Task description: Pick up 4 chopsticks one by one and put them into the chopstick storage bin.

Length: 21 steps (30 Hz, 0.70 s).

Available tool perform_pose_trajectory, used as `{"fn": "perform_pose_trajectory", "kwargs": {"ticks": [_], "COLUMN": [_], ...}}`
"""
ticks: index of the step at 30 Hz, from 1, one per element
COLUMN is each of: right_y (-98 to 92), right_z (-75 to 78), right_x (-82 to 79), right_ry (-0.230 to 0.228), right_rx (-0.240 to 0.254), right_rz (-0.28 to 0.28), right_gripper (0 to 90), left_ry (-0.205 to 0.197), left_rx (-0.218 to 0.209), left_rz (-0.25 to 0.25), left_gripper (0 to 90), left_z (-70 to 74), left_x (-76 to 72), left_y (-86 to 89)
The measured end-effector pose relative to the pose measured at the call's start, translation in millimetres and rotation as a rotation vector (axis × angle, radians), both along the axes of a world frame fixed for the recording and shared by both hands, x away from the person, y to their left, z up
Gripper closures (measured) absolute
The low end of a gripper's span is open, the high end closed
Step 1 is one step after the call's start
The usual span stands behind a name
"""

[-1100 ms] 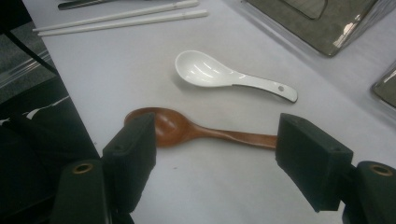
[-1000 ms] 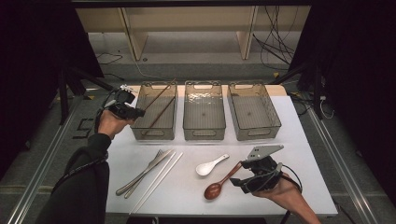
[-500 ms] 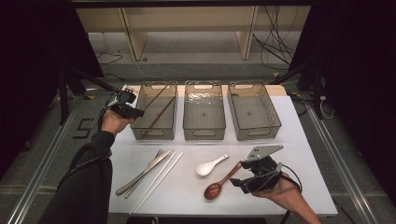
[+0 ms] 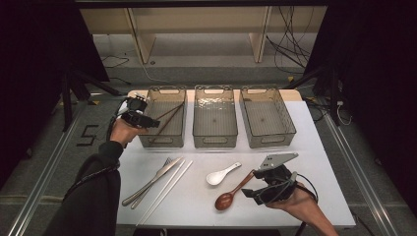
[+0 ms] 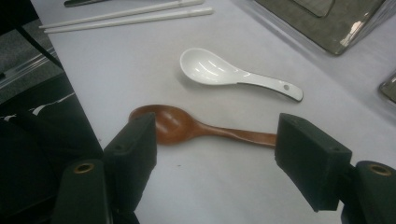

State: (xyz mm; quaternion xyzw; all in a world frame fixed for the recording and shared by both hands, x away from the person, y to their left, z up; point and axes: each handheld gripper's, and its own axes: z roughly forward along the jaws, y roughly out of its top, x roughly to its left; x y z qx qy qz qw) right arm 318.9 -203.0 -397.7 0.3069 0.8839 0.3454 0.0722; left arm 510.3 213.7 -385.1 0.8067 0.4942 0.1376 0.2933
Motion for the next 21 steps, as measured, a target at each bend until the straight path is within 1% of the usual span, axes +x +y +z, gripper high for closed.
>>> {"fn": "perform_pose_trajectory", "kwargs": {"ticks": [2, 3, 6, 9, 12, 16, 18, 20, 21], "right_y": [-0.4, -0.6, -0.9, -1.1, -1.1, -1.2, -1.5, -1.7, -1.5], "right_z": [-0.1, -0.1, 0.1, 0.3, 0.2, 0.5, 0.6, 0.5, 0.6], "right_x": [0.5, 0.3, -0.2, -0.1, 0.2, -0.2, -0.2, -0.3, -0.4], "right_ry": [-0.003, -0.002, -0.003, -0.001, -0.002, 0.000, -0.002, -0.002, -0.001], "right_rx": [0.003, 0.003, 0.000, 0.002, 0.000, 0.001, 0.002, 0.002, 0.001], "right_rz": [-0.001, 0.000, 0.000, -0.002, -0.003, -0.004, -0.005, -0.005, -0.007], "right_gripper": [30.5, 30.5, 30.5, 30.5, 30.5, 30.5, 30.5, 30.5, 30.5], "left_ry": [-0.014, -0.013, -0.026, -0.031, -0.034, -0.023, -0.014, -0.014, -0.005], "left_rx": [-0.009, -0.005, -0.032, -0.038, -0.064, -0.065, -0.067, -0.074, -0.068], "left_rz": [-0.023, -0.034, -0.033, -0.048, -0.060, -0.100, -0.117, -0.132, -0.147], "left_gripper": [46.0, 44.4, 41.8, 39.6, 35.4, 29.9, 27.1, 24.5, 24.0], "left_z": [5.1, 7.6, 14.3, 20.2, 24.5, 27.4, 27.6, 26.8, 25.6], "left_x": [-4.7, -6.5, -11.6, -17.4, -25.8, -40.8, -49.3, -58.4, -62.7], "left_y": [-3.6, -4.6, -4.9, -4.6, -6.4, -12.6, -15.9, -19.1, -20.3]}}
